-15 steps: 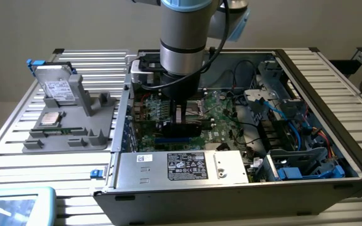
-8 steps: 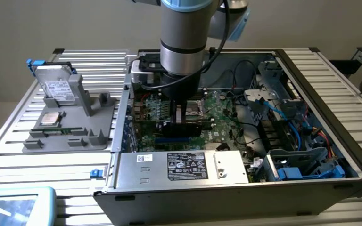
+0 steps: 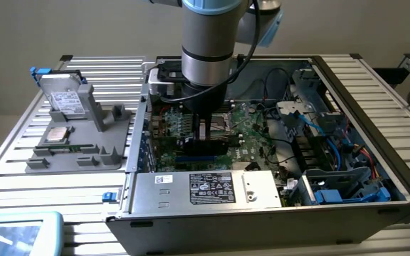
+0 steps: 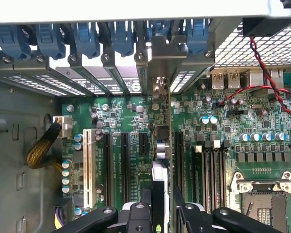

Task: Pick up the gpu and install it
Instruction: 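Insert the gpu into the slot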

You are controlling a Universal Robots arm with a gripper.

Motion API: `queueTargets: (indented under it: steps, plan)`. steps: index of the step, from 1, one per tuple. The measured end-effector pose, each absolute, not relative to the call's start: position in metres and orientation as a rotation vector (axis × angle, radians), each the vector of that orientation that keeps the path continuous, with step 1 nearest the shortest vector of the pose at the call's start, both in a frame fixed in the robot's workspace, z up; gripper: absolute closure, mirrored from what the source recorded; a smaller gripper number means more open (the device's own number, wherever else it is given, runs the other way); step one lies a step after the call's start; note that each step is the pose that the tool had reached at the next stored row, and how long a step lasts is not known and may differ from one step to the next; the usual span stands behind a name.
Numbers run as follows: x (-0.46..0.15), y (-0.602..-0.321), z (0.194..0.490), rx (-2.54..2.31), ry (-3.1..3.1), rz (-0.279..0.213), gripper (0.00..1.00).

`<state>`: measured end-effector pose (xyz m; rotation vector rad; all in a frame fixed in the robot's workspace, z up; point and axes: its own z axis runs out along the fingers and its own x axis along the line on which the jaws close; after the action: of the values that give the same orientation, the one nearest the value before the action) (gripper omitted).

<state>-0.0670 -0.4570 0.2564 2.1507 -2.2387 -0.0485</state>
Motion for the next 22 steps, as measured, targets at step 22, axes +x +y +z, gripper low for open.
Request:
queueTargets:
  steps: [22]
  plan:
    - [-0.067,-0.4572,0.2531,2.15,-2.238,-0.048,0.73]
